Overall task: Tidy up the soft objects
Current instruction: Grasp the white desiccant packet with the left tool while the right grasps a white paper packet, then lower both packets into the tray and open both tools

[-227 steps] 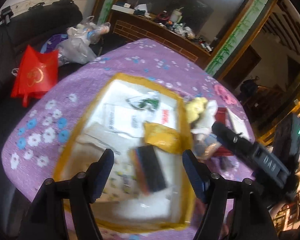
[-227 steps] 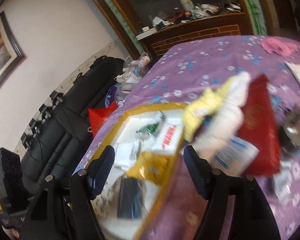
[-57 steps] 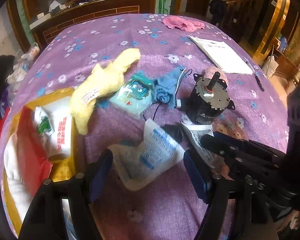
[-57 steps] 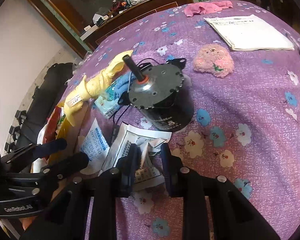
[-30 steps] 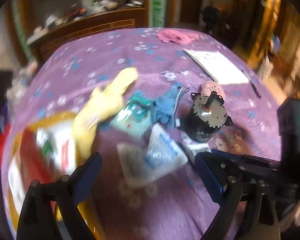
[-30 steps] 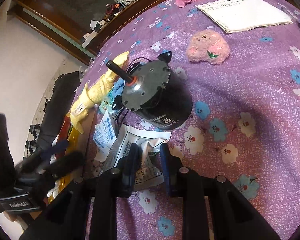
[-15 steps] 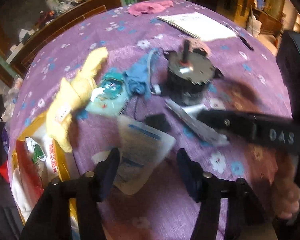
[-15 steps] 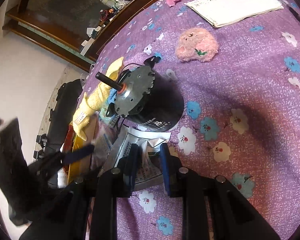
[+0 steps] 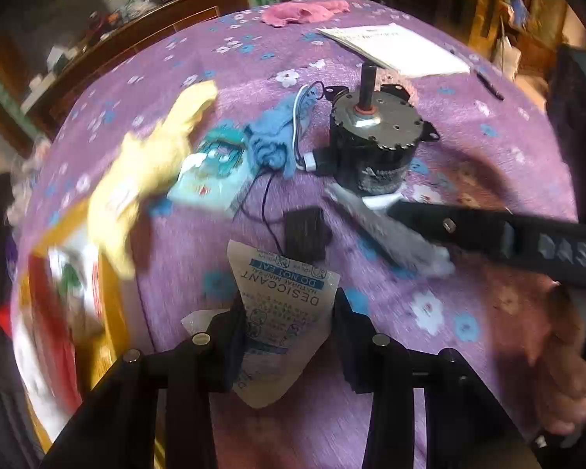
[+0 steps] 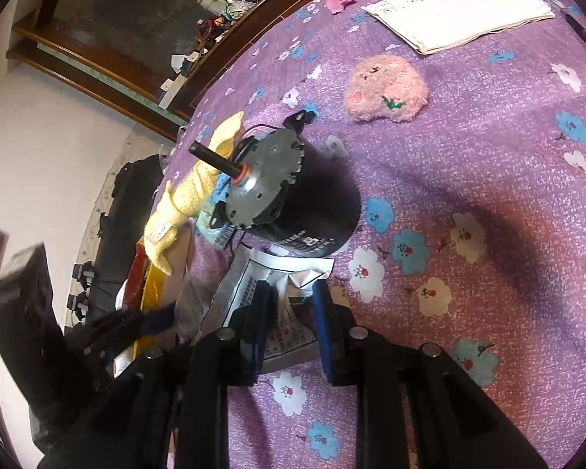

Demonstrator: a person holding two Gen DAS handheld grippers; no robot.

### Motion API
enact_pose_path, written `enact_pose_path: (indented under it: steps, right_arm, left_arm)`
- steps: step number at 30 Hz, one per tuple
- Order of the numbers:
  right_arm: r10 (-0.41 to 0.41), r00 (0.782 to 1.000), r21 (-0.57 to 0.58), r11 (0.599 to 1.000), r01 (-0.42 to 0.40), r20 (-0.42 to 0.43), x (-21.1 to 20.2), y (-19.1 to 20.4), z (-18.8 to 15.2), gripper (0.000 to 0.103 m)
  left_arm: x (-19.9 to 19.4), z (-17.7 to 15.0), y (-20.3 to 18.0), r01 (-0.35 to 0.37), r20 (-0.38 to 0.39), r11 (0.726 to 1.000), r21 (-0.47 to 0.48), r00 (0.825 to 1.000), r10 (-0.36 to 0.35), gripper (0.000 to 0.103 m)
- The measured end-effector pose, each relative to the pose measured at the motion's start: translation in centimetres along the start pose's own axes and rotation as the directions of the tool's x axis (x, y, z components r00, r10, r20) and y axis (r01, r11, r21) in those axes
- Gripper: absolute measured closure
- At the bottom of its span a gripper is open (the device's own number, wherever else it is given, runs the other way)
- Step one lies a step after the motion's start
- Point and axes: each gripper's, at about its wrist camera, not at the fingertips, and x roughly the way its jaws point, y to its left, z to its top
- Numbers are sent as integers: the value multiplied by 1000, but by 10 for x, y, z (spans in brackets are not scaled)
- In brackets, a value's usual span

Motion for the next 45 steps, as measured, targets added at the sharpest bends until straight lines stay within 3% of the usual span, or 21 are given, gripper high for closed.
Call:
enact_pose_path:
  steps: [3, 7, 9, 11, 14, 17, 21, 23, 26, 32, 35, 37, 38, 42, 45]
  right_arm:
    - [18, 1000, -11, 1000, -18, 8, -2, 4, 0, 82]
    - [76, 997, -64, 995, -75, 6, -5, 16, -3, 82]
    - [128, 992, -149, 981, -125, 14, -11, 34, -9, 82]
    - [165, 986, -277, 949, -153, 18, -16, 59, -19, 81]
    - [211, 978, -391, 900, -193, 2, -22, 82, -33, 81]
    - [236, 971, -439, 871, -221, -19, -28, 101, -49, 81]
    - [280, 955, -431, 852, -296, -102, -21, 137, -73, 80]
    - [277, 948, -449, 835, -317, -154, -10, 158, -87, 80]
    - [193, 962, -509, 819, -266, -192, 13, 187, -107, 80]
    - [49, 976, -576, 801, -166, -213, 53, 216, -123, 80]
    - [1, 984, -584, 805, -108, -179, 62, 218, -125, 78]
    - [9, 982, -568, 815, -116, -189, 65, 214, -125, 69]
    - [32, 981, -568, 812, -137, -191, 63, 214, -127, 62]
    - [38, 990, -612, 782, -115, -137, 47, 219, -135, 46]
    - [72, 990, -606, 784, -132, -123, 33, 212, -134, 41]
  left_arm:
    - [-24, -19, 11, 99, 57, 987, -128, 994, -92, 61]
    - [-52, -55, 28, 263, 159, 914, -309, 962, -223, 61]
    - [-72, -77, 36, 300, 226, 885, -356, 947, -230, 61]
    - [-96, -100, 47, 301, 284, 865, -401, 939, -195, 61]
    - [-118, -124, 73, 248, 306, 834, -492, 947, -101, 61]
    - [-137, -152, 107, 219, 325, 785, -580, 945, -23, 61]
    - [-140, -178, 139, 162, 310, 750, -641, 949, 60, 60]
    - [-130, -191, 152, 134, 277, 725, -676, 957, 82, 60]
    - [-118, -206, 164, 123, 259, 695, -709, 961, 94, 60]
    - [-105, -218, 173, 86, 251, 686, -722, 957, 144, 58]
    - [-104, -217, 173, 92, 271, 698, -711, 951, 151, 38]
    - [-109, -217, 167, 130, 326, 712, -690, 934, 146, 11]
    - [-112, -218, 165, 157, 361, 717, -679, 922, 139, 7]
    - [-122, -233, 152, 225, 414, 688, -690, 903, 119, 3]
    - [-133, -238, 140, 291, 480, 724, -626, 875, 62, 2]
